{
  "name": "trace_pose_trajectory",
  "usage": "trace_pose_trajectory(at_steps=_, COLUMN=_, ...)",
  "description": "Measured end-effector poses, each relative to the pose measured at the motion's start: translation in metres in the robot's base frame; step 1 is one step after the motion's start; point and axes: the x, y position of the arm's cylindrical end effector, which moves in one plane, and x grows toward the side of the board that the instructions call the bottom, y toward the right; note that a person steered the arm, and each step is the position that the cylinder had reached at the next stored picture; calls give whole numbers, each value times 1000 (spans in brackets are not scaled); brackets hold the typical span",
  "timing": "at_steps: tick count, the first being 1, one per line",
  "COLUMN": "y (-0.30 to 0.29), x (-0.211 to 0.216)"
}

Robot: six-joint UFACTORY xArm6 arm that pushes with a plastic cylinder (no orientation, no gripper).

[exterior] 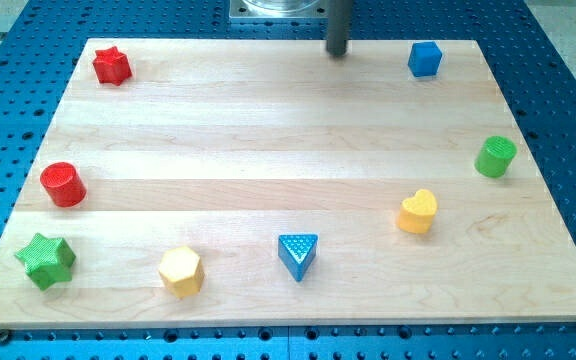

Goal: Push the cube to the diagonal to the green circle

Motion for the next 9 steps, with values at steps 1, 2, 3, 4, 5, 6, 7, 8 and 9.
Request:
trace_pose_trajectory(at_steps=1, y=75, x=4)
trace_pose_trajectory(at_steps=2, y=118, x=46)
trace_pose_trajectory(at_steps=3, y=135, x=90)
trace_pose_trajectory(at_steps=4, y=140, x=91)
trace_pose_trajectory(at_steps=5, y=140, x=135)
trace_pose_trajectory(at_steps=6, y=133, x=210)
trace_pose_trajectory(at_steps=7, y=132, x=234)
trace_pose_trajectory(at_steps=8, y=121, x=211)
trace_pose_trajectory(at_steps=9, y=108, x=236)
